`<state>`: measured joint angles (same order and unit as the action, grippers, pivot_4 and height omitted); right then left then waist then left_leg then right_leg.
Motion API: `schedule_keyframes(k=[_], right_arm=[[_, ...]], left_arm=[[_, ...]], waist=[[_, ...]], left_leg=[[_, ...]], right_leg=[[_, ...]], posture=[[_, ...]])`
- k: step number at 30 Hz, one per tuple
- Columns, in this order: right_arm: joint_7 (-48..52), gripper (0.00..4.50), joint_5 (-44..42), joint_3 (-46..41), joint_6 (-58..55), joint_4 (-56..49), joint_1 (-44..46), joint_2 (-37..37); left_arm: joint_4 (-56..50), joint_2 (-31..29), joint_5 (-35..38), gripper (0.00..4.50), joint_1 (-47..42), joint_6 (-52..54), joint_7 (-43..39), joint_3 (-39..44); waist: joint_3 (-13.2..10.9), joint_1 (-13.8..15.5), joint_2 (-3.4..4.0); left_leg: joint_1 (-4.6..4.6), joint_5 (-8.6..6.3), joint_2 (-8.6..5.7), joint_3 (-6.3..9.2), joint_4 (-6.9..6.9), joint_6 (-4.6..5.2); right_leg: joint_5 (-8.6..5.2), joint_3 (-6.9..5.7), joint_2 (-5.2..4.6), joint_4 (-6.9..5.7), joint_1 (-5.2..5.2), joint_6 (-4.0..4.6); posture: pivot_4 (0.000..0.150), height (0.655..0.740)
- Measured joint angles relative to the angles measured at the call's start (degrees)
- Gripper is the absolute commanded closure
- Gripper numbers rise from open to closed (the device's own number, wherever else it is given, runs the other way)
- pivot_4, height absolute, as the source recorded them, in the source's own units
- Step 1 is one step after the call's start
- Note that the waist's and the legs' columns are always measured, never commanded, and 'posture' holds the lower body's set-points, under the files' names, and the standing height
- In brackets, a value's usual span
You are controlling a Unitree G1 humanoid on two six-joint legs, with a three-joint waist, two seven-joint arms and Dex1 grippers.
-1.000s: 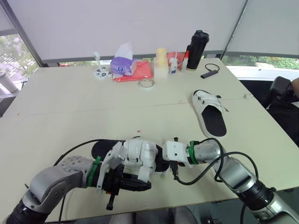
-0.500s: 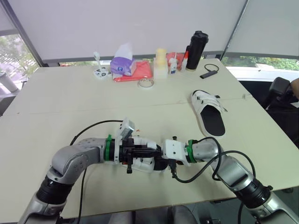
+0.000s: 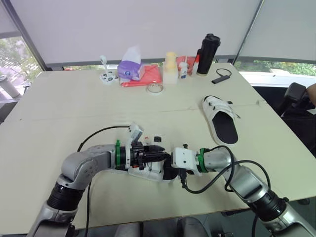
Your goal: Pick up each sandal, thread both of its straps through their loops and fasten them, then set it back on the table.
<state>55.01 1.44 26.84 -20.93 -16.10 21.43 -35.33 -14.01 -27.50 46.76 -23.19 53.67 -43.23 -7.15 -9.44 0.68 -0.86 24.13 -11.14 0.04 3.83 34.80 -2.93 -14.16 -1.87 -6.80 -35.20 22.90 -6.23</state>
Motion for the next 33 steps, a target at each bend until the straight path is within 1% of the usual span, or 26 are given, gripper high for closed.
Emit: schedule_keyframes(k=[2, 5, 8, 14, 17, 19, 21, 23, 25, 28, 31, 33], right_arm=[[-0.08, 4.5, 0.08, 0.0, 0.0, 0.03, 0.0, 0.0], [-0.28, 4.5, 0.18, -0.02, 0.0, 0.22, -0.01, 0.0], [-0.49, 4.5, 0.24, -0.12, 0.0, 0.39, -0.05, 0.0], [-0.08, 4.5, 0.41, -0.06, 0.06, 0.36, 0.06, 0.02], [0.1, 4.5, 0.4, -0.04, 0.13, 0.38, 0.24, 0.05], [0.1, 4.5, 0.41, 0.08, 0.13, 0.48, 0.44, 0.1], [0.1, 4.5, 0.41, 0.39, 0.14, 0.75, 0.81, 0.29], [0.1, 4.5, 0.41, 0.51, 0.27, 0.91, 0.88, 0.48], [0.11, 4.5, 0.41, 0.72, 0.51, 1.08, 1.12, 0.49], [0.12, 4.5, 0.41, 0.77, 0.6, 1.41, 1.46, 0.49], [0.12, 4.5, 0.41, 0.78, 0.9, 1.83, 1.72, 0.49], [0.12, 4.5, 0.42, 0.78, 1.19, 1.92, 1.81, 0.5]], left_arm=[[-0.39, 0.47, -0.03, 0.03, -0.01, 0.01, 0.34, -0.04], [-0.6, 1.28, -0.65, 0.03, -0.05, -0.39, 1.51, 0.02], [1.45, 4.01, -0.75, 0.03, -1.23, -0.4, 3.92, 1.55], [6.37, 7.18, -0.33, 0.03, -7.53, -0.34, 9.26, 8.46], [7.94, 9.01, 0.96, 0.03, -11.38, 0.6, 10.95, 10.64], [8.47, 9.17, 1.53, 0.03, -14.0, 0.96, 11.16, 11.31], [9.58, 6.91, 0.58, 0.03, -17.53, 0.7, 9.63, 10.92], [10.59, 4.04, -1.4, 0.03, -18.76, -0.45, 6.97, 9.6], [12.7, -0.09, -4.42, 0.03, -19.01, -1.98, 1.7, 6.35], [16.01, -4.22, -8.9, 0.03, -18.99, -5.13, -6.91, 0.89], [19.54, -5.82, -12.59, 0.03, -19.54, -8.77, -13.65, -2.95], [22.36, -5.99, -15.16, 0.03, -20.3, -11.27, -16.61, -4.51]], waist=[[0.0, 0.04, 0.0], [0.01, 0.08, 0.02], [0.0, 0.14, 0.01], [-0.01, -0.02, -0.01], [-0.04, 0.04, -0.05], [-0.05, -0.01, -0.06], [-0.05, -0.06, -0.06], [-0.04, -0.18, -0.04], [-0.05, -0.28, -0.03], [-0.07, -0.28, -0.04], [-0.08, -0.19, -0.03], [-0.08, -0.17, -0.03]], left_leg=[[-0.05, 0.0, 0.0, 0.0, 0.01, -0.01], [-0.13, -0.03, 0.0, 0.01, 0.05, -0.05], [-0.15, -0.11, 0.0, 0.04, 0.19, -0.19], [-0.12, -0.09, -0.01, 0.02, 0.2, -0.14], [-0.08, -0.02, -0.02, 0.03, 0.18, -0.03], [-0.07, -0.02, -0.02, 0.04, 0.18, -0.03], [-0.07, -0.02, -0.02, 0.03, 0.18, -0.03], [-0.08, -0.02, -0.02, 0.0, 0.16, -0.04], [-0.08, -0.02, -0.02, 0.0, 0.12, -0.04], [-0.06, -0.04, -0.02, 0.0, 0.11, -0.06], [0.02, -0.12, -0.01, 0.0, 0.12, -0.19], [0.15, -0.12, 0.0, 0.0, 0.13, -0.19]], right_leg=[[0.0, 0.0, 0.0, 0.0, -0.05, 0.0], [-0.01, 0.0, -0.01, 0.03, -0.11, 0.0], [-0.02, -0.03, -0.01, 0.09, -0.06, -0.02], [-0.02, -0.03, -0.04, 0.18, -0.26, -0.02], [0.01, -0.03, -0.01, 0.13, -0.28, -0.06], [0.06, -0.03, 0.0, 0.13, -0.27, -0.15], [0.06, -0.03, 0.0, 0.13, -0.25, -0.16], [0.06, -0.03, 0.0, 0.13, -0.24, -0.16], [0.06, -0.03, 0.0, 0.13, -0.21, -0.16], [0.06, -0.03, 0.0, 0.13, -0.09, -0.14], [0.06, -0.03, -0.01, 0.15, 0.15, -0.14], [0.06, -0.03, -0.02, 0.15, 0.28, -0.14]], posture=[[0.15, 0.7296], [0.15, 0.7296], [0.15, 0.7296], [0.15, 0.7296], [0.15, 0.7296], [0.15, 0.7296], [0.15, 0.7296], [0.15, 0.7296], [0.15, 0.7296], [0.15, 0.7296], [0.15, 0.7296], [0.15, 0.7296]])
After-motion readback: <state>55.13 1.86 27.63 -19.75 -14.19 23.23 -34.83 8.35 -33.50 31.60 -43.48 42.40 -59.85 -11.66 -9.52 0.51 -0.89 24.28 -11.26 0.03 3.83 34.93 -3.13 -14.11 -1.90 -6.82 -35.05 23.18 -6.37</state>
